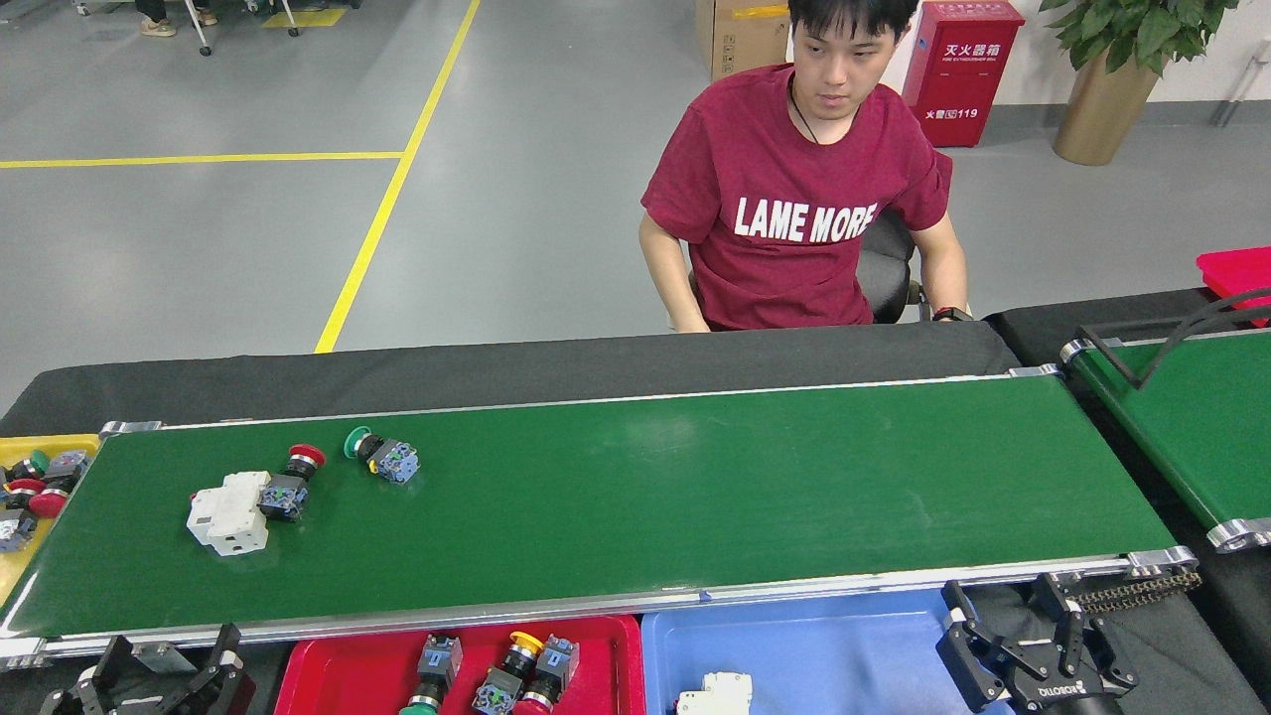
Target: Pick switch part from conveyor to tray
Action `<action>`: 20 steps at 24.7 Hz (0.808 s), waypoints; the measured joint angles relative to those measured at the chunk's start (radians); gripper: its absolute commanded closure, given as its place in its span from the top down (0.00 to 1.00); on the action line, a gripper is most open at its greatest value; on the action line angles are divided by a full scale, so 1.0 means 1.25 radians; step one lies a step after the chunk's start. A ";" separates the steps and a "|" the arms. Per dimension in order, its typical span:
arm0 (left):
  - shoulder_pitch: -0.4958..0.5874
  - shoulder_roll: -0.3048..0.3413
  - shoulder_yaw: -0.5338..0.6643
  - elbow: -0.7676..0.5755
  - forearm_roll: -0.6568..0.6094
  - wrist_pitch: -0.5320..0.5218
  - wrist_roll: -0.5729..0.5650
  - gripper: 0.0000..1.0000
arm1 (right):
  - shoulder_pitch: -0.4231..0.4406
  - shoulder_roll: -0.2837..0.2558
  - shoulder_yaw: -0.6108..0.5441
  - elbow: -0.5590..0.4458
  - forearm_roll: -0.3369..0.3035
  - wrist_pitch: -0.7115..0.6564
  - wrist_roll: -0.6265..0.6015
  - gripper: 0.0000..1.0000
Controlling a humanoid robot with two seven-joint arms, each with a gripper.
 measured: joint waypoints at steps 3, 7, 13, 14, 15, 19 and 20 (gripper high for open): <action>-0.076 0.031 0.000 0.089 -0.027 0.023 0.000 0.99 | 0.000 0.000 0.000 0.000 0.000 0.000 0.000 0.97; -0.126 0.068 -0.001 0.166 -0.030 0.034 0.000 0.99 | 0.000 0.000 -0.006 -0.001 0.000 0.000 -0.001 0.98; -0.193 0.084 -0.013 0.258 -0.032 0.039 -0.001 0.99 | 0.000 0.000 -0.007 -0.001 0.000 0.004 -0.001 0.98; -0.207 0.084 -0.018 0.272 -0.032 0.039 -0.001 0.99 | 0.000 0.000 -0.007 -0.001 0.000 0.004 -0.001 0.98; -0.220 0.086 -0.021 0.285 -0.033 0.039 -0.001 0.99 | 0.000 0.000 -0.007 -0.001 0.000 0.005 -0.001 0.98; -0.250 0.103 -0.023 0.321 -0.040 0.046 -0.001 0.99 | 0.000 0.000 -0.007 -0.001 0.000 0.004 -0.001 0.98; -0.261 0.104 -0.024 0.339 -0.046 0.055 -0.001 0.98 | 0.000 0.000 -0.007 -0.001 0.000 0.003 -0.001 0.98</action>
